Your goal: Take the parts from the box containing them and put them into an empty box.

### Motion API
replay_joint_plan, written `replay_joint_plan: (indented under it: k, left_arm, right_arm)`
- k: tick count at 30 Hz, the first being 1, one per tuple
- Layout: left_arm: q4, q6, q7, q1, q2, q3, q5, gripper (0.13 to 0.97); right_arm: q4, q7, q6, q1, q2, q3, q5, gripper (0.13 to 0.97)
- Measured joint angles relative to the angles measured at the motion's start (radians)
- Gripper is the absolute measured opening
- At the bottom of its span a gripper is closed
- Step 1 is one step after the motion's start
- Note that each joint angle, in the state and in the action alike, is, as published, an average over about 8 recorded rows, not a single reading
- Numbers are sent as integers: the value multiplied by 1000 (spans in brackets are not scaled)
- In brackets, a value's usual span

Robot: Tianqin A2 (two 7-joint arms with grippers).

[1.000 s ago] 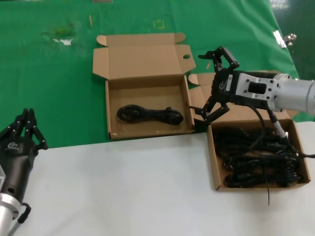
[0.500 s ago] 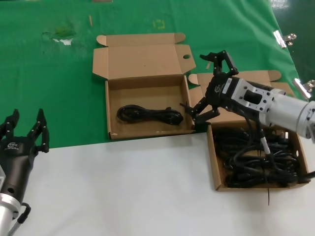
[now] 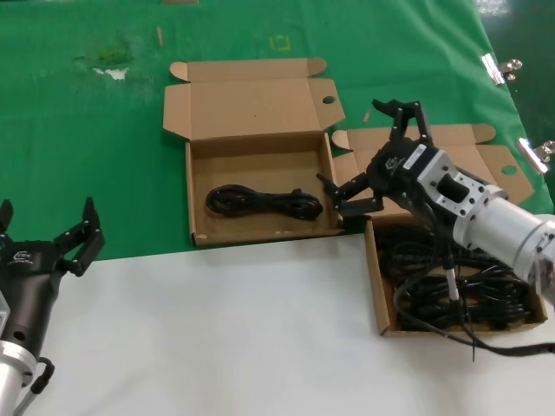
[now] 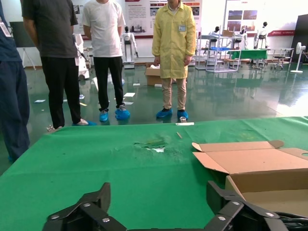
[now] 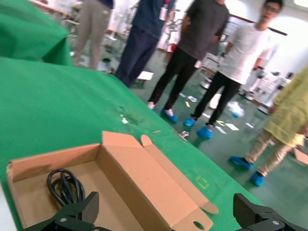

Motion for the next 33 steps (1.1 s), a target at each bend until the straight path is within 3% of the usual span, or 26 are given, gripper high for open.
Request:
replay_joint_plan:
  k: [11, 20, 33]
  left_arm:
    - [0, 0, 0, 0, 0, 0, 0, 810]
    - [0, 0, 0, 0, 0, 0, 0, 920]
    - [0, 0, 0, 0, 0, 0, 0, 965]
  right_arm:
    - [85, 54, 128, -125, -31, 55, 47, 966]
    - [154, 98, 231, -226, -56, 99, 85, 966]
    - [255, 162, 381, -372, -93, 164, 141, 966]
